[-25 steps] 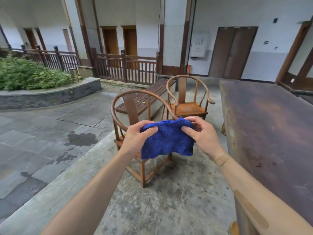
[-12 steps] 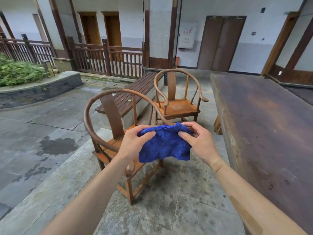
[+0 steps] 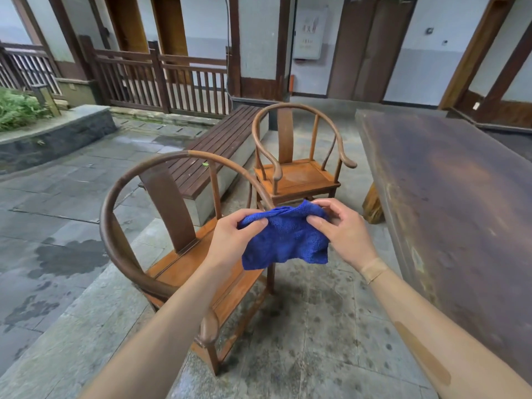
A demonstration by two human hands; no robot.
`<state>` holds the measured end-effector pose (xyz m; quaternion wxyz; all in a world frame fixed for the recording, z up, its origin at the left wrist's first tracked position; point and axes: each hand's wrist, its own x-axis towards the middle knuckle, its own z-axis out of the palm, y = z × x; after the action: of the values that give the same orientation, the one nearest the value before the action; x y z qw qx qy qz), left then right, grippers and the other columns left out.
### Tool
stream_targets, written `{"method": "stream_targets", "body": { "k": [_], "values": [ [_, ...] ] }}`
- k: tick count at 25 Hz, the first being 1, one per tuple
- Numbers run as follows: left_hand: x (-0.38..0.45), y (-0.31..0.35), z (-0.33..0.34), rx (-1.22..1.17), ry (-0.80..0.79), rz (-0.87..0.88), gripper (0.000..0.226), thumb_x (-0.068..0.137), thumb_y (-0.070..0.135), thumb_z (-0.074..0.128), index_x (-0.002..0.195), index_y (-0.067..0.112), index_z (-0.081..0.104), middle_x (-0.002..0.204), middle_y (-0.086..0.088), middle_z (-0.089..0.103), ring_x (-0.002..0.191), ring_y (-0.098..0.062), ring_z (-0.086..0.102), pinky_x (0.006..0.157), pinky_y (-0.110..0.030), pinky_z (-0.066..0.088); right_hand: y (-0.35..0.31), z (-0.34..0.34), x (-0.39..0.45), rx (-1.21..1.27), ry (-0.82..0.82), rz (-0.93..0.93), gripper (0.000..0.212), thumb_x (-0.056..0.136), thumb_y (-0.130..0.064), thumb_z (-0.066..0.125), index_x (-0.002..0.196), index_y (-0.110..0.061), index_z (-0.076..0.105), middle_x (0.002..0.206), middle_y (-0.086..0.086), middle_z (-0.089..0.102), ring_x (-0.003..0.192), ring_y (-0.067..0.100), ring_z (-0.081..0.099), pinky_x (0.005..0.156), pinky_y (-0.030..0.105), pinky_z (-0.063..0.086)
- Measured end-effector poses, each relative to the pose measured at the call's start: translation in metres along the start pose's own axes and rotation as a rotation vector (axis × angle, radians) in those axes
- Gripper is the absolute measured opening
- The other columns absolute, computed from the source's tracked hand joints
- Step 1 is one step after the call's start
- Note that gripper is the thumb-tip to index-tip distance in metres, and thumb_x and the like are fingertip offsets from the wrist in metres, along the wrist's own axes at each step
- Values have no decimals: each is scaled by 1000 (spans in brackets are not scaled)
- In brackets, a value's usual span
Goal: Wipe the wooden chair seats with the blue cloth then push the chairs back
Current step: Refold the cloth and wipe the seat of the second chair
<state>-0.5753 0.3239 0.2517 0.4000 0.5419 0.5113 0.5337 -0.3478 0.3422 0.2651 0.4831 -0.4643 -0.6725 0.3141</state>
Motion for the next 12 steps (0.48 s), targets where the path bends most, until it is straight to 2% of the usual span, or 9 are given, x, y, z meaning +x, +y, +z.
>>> {"method": "stream_targets", "body": {
  "k": [4, 7, 12],
  "values": [
    [62, -17, 5, 31, 59, -8, 9, 89, 17, 71, 95, 23, 76, 89, 8, 75, 86, -4, 68, 71, -19, 52, 36, 9, 74, 35, -58, -32, 28, 86, -12, 74, 99, -37, 71, 98, -15, 74, 93, 12, 68, 90, 39, 57],
    [109, -27, 10, 36, 198, -16, 10, 89, 16, 71, 94, 23, 76, 88, 9, 75, 84, -2, 68, 68, -16, 52, 62, 18, 143, 73, -158, -85, 28, 87, -9, 73, 98, -35, 70, 96, -14, 74, 92, 10, 68, 88, 33, 56],
    [161, -39, 22, 28, 462, -96, 18, 89, 16, 71, 86, 32, 76, 84, 11, 74, 82, -5, 68, 73, -30, 55, 92, 39, 240, 169, -394, -116, 27, 88, -10, 71, 95, -36, 69, 94, -15, 74, 88, 8, 67, 76, 20, 53]
  ]
}}
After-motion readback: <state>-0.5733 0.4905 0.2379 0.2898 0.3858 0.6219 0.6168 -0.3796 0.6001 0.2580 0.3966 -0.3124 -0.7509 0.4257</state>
